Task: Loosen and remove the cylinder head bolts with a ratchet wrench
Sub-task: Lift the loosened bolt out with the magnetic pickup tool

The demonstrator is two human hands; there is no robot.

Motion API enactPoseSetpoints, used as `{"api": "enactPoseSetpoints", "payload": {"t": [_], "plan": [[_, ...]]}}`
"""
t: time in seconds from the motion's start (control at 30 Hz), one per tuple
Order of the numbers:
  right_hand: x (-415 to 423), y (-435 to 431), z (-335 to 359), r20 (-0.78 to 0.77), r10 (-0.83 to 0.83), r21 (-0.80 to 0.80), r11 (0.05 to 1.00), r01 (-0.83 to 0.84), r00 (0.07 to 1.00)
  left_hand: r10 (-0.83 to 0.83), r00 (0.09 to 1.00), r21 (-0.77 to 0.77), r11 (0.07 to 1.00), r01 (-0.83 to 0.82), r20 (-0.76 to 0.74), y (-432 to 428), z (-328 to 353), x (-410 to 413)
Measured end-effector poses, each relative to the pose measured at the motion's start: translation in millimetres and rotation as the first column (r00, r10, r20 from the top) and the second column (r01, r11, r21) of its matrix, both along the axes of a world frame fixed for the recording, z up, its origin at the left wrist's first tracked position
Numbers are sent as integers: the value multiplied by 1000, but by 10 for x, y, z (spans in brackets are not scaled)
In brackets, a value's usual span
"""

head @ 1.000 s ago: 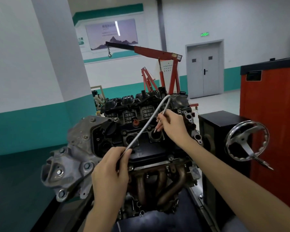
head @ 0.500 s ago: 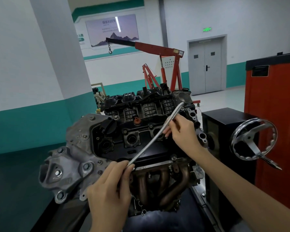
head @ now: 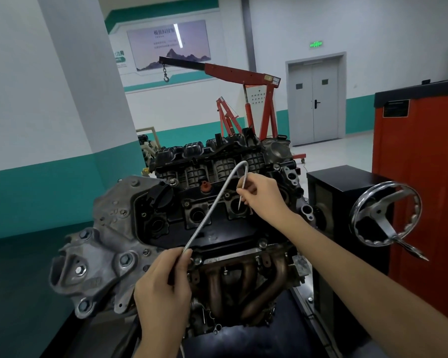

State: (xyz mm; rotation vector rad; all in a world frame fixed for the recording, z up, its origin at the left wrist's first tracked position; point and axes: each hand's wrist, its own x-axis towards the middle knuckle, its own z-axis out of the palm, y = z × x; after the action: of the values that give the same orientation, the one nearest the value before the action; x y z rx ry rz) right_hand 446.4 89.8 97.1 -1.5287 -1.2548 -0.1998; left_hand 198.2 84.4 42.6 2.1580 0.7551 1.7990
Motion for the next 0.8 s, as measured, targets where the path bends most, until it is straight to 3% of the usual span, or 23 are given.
{"api": "enactPoseSetpoints", "payload": {"t": [0.2, 0.4, 0.8], "plan": [[-34, -8, -6, -28, 25, 3, 1000, -25, 999, 25, 999, -96, 995, -29, -40, 104, -233, 13], [-116, 36, 10, -85, 6, -82, 997, -13, 996, -2, 1000, -83, 997, 1, -15, 117, -299, -12], [-269, -171, 347, 25, 43, 80, 996, -44, 999, -75, 985, -78, 993, 88, 156, -47, -182, -110]]}}
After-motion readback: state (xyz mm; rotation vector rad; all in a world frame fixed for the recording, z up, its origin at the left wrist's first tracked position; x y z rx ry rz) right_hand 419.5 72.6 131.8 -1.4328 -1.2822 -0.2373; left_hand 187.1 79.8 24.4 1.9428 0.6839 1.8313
